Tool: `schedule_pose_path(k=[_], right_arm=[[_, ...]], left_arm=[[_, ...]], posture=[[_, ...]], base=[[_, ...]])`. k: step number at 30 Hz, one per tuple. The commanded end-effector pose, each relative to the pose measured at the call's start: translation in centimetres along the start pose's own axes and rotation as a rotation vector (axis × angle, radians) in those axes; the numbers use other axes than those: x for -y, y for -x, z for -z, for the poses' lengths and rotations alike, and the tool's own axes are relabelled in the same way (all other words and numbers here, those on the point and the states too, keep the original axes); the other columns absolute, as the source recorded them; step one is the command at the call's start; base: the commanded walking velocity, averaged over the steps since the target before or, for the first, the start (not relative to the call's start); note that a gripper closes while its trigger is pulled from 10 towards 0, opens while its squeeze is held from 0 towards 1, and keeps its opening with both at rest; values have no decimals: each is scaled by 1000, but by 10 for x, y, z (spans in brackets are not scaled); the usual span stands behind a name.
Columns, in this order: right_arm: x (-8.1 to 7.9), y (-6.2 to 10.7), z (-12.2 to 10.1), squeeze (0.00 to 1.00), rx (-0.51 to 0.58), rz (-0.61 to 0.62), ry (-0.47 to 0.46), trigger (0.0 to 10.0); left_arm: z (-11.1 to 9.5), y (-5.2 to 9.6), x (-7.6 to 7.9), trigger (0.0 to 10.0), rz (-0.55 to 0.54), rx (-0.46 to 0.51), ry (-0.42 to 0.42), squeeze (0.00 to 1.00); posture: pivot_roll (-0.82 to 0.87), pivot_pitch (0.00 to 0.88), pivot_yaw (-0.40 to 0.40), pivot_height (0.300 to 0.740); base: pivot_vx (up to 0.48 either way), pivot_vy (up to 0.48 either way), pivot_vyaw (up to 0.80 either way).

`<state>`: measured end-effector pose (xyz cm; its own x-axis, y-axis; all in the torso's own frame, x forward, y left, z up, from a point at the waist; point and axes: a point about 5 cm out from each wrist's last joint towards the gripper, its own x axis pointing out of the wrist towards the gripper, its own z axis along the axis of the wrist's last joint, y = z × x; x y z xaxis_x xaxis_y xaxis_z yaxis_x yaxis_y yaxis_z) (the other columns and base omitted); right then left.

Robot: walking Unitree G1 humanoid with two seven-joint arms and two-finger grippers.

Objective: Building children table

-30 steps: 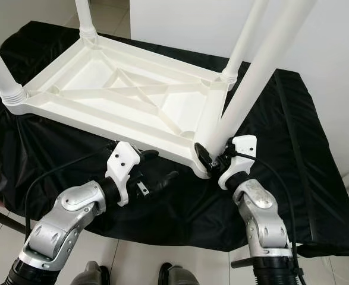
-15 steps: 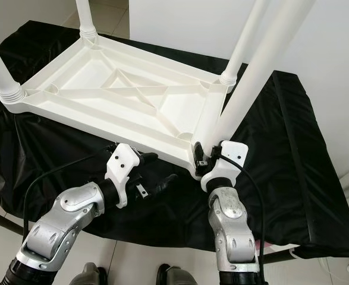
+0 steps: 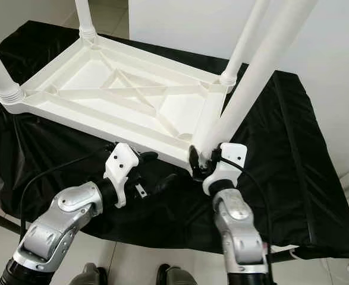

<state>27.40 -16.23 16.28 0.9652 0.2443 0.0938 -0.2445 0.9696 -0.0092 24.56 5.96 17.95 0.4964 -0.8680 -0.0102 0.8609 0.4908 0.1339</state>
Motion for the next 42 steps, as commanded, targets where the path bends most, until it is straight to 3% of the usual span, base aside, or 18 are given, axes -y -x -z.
schedule_pose_path(k=[1,2,3,5,11,17,18,19,20,28,35,36,38,39,42], right_arm=[[6,1,-2,1000,8,-53,1,10000],[6,1,-2,1000,8,-53,1,10000],[12,1,-4,0,7,-135,34,10000],[12,1,-4,0,7,-135,34,10000],[12,-3,-7,0,-10,-391,107,10000],[10,-8,-1,0,-37,-479,118,10000],[11,-9,1,0,-45,-497,117,3098],[11,-9,1,0,-45,-497,117,3098],[12,-9,3,0,-56,-514,111,0],[20,-9,8,0,-68,-527,102,0],[21,-5,10,0,-73,-452,92,0],[21,-4,10,0,-76,-415,94,6549],[21,-4,10,0,-76,-415,94,6549],[18,-5,10,0,-78,-345,99,10000],[15,-6,9,0,-77,-284,78,10000]], left_arm=[[1,-1,5,10000,31,-1,-1,0],[1,-1,5,10000,31,-1,-1,0],[1,-1,5,10000,30,-2,-2,0],[1,-1,5,10000,30,-2,-2,0],[-1,-1,2,10000,18,4,-6,0],[-2,-3,2,10000,9,11,-5,0],[-3,-3,1,10000,3,14,-6,0],[-3,-3,1,10000,3,14,-6,0],[-3,-3,0,10000,-4,18,-5,0],[-4,-2,-2,10000,-20,21,-6,0],[-4,-3,0,10000,-16,23,3,0],[-4,-3,1,10000,-14,24,5,0],[-4,-3,1,10000,-14,24,5,0],[-4,-3,2,10000,-12,23,5,0],[-4,-3,2,10000,-11,23,5,0]], posture=[[31,150,-111,740],[31,150,-111,740],[34,149,-110,740],[34,149,-110,740],[33,150,-111,740],[33,153,-112,740],[38,152,-116,740],[38,152,-116,740],[41,153,-118,740],[41,159,-122,740],[30,170,-121,740],[30,170,-121,740],[30,170,-121,740],[24,174,-123,740],[20,177,-123,740]], base=[[0,0,0],[0,0,0],[0,0,0],[0,0,0],[0,0,0],[0,0,0],[0,0,0],[0,0,0],[0,0,0],[0,0,0],[0,0,0],[0,0,0],[0,0,0],[0,0,0],[0,0,0]])
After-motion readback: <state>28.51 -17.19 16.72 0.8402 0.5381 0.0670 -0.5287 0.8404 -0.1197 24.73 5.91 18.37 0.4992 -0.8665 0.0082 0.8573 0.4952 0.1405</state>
